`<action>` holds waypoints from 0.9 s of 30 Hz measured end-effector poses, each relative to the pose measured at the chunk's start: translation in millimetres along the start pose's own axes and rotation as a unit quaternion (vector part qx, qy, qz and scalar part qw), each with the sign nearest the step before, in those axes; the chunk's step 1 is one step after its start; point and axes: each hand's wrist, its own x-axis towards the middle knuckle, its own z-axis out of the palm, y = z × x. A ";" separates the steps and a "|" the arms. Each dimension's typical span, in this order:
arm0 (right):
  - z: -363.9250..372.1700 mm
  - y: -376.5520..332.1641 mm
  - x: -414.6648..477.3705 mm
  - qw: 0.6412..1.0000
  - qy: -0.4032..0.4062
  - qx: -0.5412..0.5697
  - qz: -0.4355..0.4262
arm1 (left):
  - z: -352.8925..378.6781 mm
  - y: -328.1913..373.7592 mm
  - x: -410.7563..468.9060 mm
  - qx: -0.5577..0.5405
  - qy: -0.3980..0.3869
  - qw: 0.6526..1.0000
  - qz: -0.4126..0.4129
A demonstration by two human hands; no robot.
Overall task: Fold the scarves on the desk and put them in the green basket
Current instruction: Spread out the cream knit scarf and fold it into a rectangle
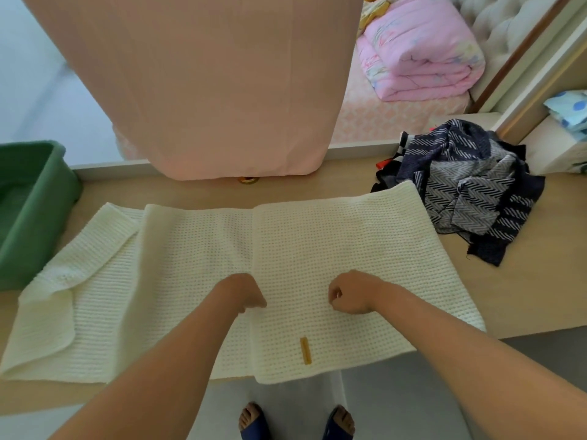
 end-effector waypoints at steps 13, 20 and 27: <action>-36.4 -37.9 102.3 0.993 0.114 -0.019 0.003 | -45.7 11.8 86.8 0.115 0.102 0.983 0.105; -50.5 -22.7 134.6 0.991 0.112 -0.075 0.028 | -56.0 10.9 109.3 0.091 0.161 0.970 0.159; -78.6 -98.1 141.1 0.977 0.195 -0.073 -0.050 | -81.9 -35.4 79.2 -0.063 0.311 0.932 0.178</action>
